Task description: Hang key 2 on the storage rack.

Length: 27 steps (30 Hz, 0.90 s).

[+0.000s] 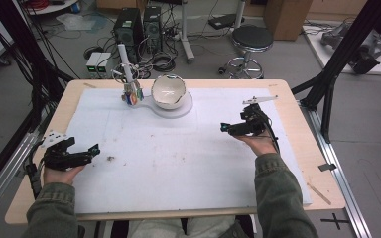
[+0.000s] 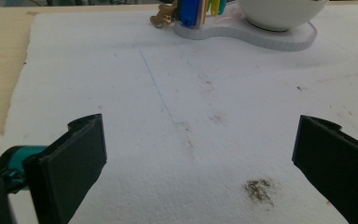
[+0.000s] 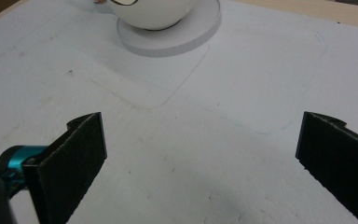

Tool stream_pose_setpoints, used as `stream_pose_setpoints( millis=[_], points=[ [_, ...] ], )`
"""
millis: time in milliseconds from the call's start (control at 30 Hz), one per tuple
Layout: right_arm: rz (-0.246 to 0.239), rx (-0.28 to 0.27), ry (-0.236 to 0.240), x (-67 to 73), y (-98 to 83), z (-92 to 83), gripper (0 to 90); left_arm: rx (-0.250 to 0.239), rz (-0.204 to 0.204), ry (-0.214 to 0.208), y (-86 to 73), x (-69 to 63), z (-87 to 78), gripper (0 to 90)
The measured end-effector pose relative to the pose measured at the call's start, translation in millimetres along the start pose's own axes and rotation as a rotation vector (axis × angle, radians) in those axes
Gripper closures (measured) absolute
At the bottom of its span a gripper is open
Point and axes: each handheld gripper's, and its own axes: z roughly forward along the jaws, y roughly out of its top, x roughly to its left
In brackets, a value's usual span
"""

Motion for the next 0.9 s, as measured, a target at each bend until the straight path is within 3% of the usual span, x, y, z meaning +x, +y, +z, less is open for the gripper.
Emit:
stream_pose_setpoints(
  millis=[133, 900],
  points=[
    [0.011, 0.007, -0.016, -3.7, -10.3, -2.9, 0.6, -0.001, 0.000, 0.001, -0.1, -0.1, -0.2, 3.3],
    [0.015, -0.079, -0.094, -9.1, -57.7, -23.6, 0.7, 0.001, -0.004, 0.004, -0.6, 0.0, -0.1, 3.3]
  ],
)
